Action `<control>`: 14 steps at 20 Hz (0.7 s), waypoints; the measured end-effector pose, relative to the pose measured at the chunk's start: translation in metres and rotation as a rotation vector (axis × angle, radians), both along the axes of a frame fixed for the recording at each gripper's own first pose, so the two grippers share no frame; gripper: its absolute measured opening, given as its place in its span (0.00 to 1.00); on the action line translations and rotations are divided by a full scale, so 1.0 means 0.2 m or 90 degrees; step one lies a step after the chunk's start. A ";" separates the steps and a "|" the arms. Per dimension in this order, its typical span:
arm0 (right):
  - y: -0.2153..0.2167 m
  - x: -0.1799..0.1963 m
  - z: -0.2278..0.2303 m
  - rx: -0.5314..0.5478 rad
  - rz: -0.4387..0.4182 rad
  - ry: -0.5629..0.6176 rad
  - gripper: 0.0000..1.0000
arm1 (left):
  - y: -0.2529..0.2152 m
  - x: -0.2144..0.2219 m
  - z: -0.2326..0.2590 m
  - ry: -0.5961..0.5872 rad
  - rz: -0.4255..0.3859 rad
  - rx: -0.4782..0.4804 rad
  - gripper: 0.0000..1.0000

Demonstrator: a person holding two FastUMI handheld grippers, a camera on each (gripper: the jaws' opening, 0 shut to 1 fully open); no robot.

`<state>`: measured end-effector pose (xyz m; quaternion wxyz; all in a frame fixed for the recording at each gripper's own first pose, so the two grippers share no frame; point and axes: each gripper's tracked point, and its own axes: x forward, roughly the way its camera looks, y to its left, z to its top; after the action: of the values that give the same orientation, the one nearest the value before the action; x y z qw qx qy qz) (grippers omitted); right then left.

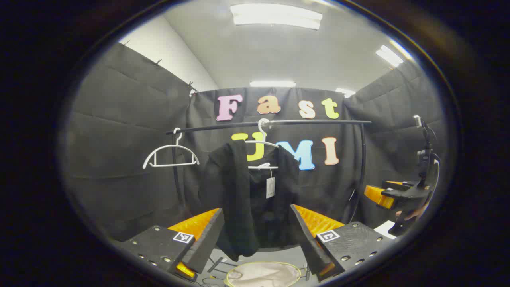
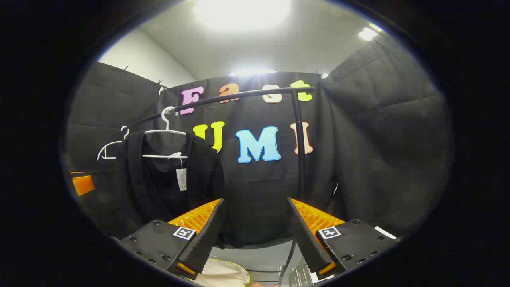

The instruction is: Grasp the clothes on the hanger with both hands and then place them into the laundry hamper below.

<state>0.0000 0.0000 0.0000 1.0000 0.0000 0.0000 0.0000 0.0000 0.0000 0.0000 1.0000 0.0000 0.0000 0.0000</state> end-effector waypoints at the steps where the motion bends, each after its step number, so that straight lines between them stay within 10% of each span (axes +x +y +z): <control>1: 0.01 0.00 0.00 -0.001 -0.001 0.001 0.96 | 0.00 0.01 -0.02 0.004 -0.002 -0.006 0.96; 14: 0.15 0.08 -0.01 -0.028 -0.007 0.009 0.96 | 0.35 0.12 -0.12 0.017 0.026 -0.032 0.96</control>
<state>0.0169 0.0303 -0.0014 0.9997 -0.0216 0.0074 -0.0051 0.0233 0.0704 -0.0233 0.9994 -0.0255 0.0135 0.0203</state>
